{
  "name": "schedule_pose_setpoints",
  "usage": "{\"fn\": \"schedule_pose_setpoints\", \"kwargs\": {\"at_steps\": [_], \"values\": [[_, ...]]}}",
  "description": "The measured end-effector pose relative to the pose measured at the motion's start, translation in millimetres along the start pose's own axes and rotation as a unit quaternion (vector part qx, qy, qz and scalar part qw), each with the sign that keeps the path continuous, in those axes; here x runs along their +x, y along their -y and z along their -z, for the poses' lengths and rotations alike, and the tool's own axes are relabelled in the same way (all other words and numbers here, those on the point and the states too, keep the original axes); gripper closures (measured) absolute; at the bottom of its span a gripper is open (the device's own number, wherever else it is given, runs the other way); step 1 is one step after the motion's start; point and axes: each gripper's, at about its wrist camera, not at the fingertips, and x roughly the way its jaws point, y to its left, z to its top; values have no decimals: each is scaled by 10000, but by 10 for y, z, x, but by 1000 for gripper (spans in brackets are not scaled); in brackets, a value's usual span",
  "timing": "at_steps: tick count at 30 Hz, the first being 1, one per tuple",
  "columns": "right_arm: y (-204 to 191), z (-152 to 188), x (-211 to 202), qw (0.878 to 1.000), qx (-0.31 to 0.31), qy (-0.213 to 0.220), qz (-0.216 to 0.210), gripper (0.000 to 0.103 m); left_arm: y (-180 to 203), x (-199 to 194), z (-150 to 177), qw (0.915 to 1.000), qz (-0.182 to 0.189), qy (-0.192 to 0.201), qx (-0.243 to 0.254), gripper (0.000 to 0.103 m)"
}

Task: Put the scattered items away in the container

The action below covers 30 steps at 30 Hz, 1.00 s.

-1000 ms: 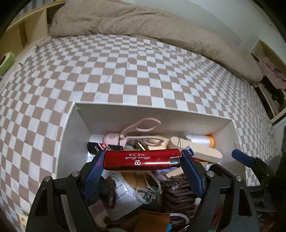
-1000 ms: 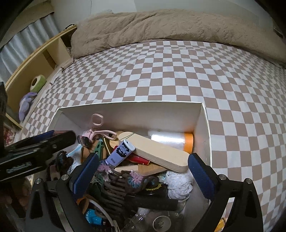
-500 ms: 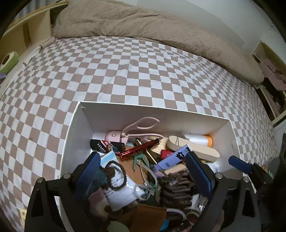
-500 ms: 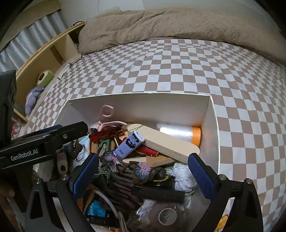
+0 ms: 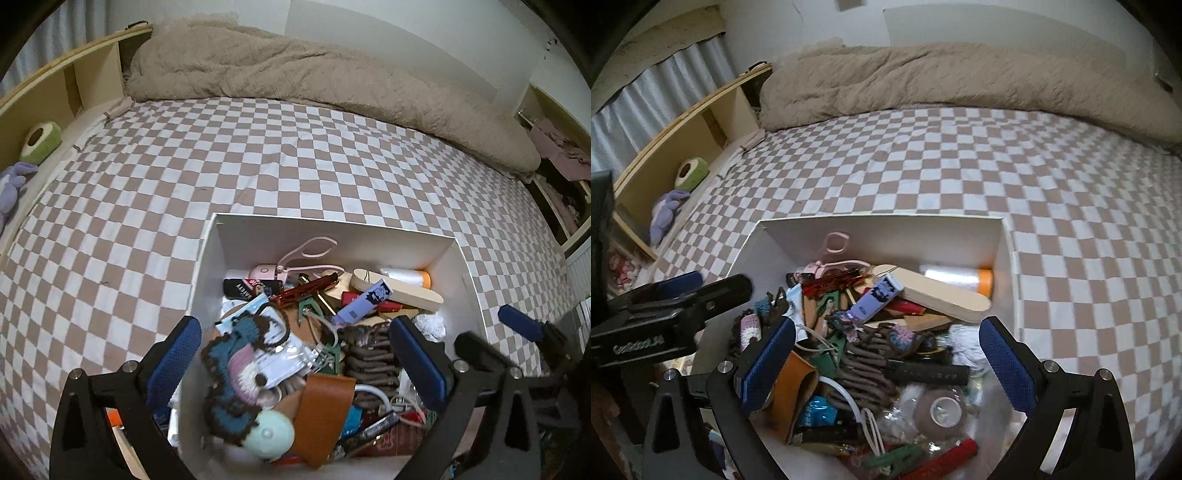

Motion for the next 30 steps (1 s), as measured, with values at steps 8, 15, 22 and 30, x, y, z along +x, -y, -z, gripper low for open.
{"fn": "schedule_pose_setpoints", "kwargs": {"at_steps": [8, 15, 22, 30], "values": [[-114, 96, -378, 9988, -94, 337, 331, 1, -47, -437, 156, 9994, -10, 339, 92, 0], [-244, 214, -743, 9968, -52, 697, 399, 0, -21, -810, 337, 9972, -20, 682, 319, 0], [-368, 333, -1110, 9938, -28, 1018, 442, 0, -24, -1138, 534, 9939, -44, 1016, 433, 0], [-531, 547, -1439, 9891, -315, 1299, 616, 0, -36, -1409, 767, 9911, -154, 1177, 606, 0]]}}
